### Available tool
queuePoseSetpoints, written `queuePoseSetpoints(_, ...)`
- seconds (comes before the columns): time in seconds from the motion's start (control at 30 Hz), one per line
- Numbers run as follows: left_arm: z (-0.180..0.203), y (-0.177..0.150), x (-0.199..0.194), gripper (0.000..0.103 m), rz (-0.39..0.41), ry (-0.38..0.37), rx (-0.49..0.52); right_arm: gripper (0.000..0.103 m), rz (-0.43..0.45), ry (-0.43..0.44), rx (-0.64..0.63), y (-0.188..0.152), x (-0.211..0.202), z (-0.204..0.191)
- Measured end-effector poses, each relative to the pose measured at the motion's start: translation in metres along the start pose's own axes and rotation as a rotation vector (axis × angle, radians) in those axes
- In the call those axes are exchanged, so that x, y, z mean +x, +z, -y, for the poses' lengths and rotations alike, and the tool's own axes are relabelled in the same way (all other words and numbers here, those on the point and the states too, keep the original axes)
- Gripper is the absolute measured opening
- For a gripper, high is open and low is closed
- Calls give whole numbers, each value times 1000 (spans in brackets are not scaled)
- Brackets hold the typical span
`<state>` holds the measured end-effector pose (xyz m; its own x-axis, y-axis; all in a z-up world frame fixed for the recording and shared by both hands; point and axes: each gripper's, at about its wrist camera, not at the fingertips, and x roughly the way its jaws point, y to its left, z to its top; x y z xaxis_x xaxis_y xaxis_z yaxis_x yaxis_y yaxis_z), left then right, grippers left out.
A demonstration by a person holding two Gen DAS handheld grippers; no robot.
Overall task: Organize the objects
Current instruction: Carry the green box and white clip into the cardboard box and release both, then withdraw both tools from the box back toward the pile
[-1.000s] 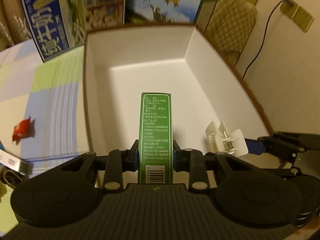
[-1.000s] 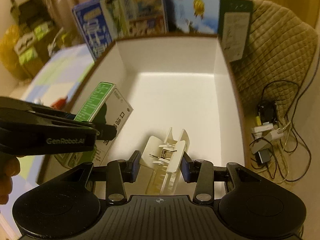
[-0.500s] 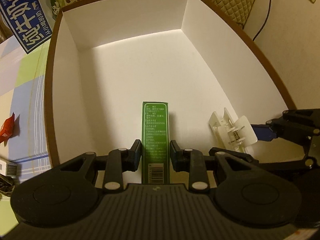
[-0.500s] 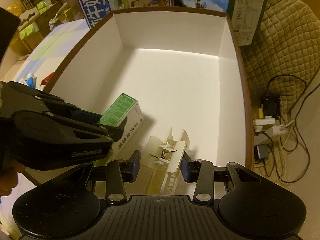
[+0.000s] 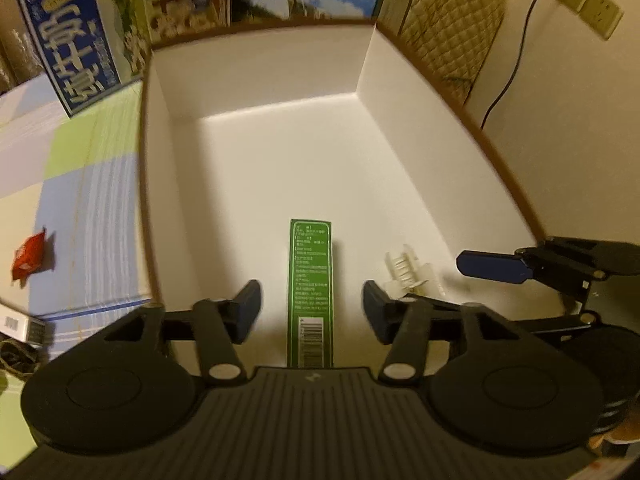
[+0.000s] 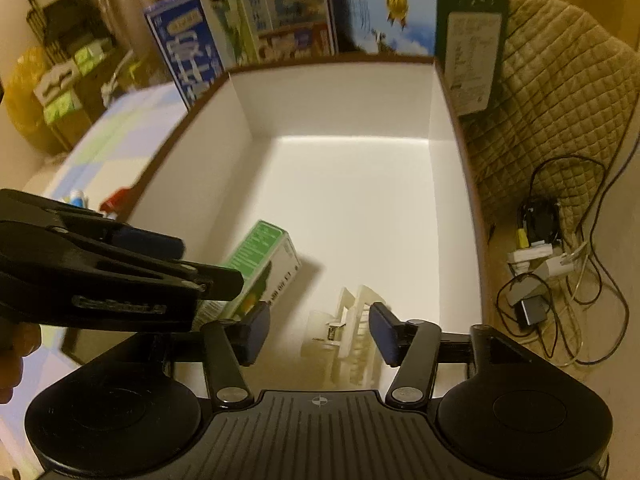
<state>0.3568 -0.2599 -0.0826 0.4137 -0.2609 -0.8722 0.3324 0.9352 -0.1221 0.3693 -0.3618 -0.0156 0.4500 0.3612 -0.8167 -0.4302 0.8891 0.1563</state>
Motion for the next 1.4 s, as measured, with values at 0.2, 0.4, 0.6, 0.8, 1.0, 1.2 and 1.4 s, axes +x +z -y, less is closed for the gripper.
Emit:
queuePoseSetpoints(0.2,-8,-14,-42,64,67,-44,-19,58,78,10,65,-10,-36,-6)
queuePoseSetpoints(0.4,-23,-36,-80,74,121,-16,-47,58,133,22,102,-24,-63,-22)
queuePoseSetpoints(0.6,-42,-69,-111,76,136,15,-83,58,150,35,111,-32,-79,-40)
queuePoseSetpoints(0.8,-60,-94,-131,77,141,24,-95,58,153,27,115,-41,-89,-60)
queuePoseSetpoints(1.0,-75,-111,-139,79,132,11,-76,58,149,5,140,-54,-95,-83)
queuePoseSetpoints(1.2,-96,-123,-144,79,120,5,-60,58,126,-8,163,-64,-92,-107)
queuePoseSetpoints(1.4,-125,-135,-151,79,112,14,-78,58,93,7,165,-70,-79,-136)
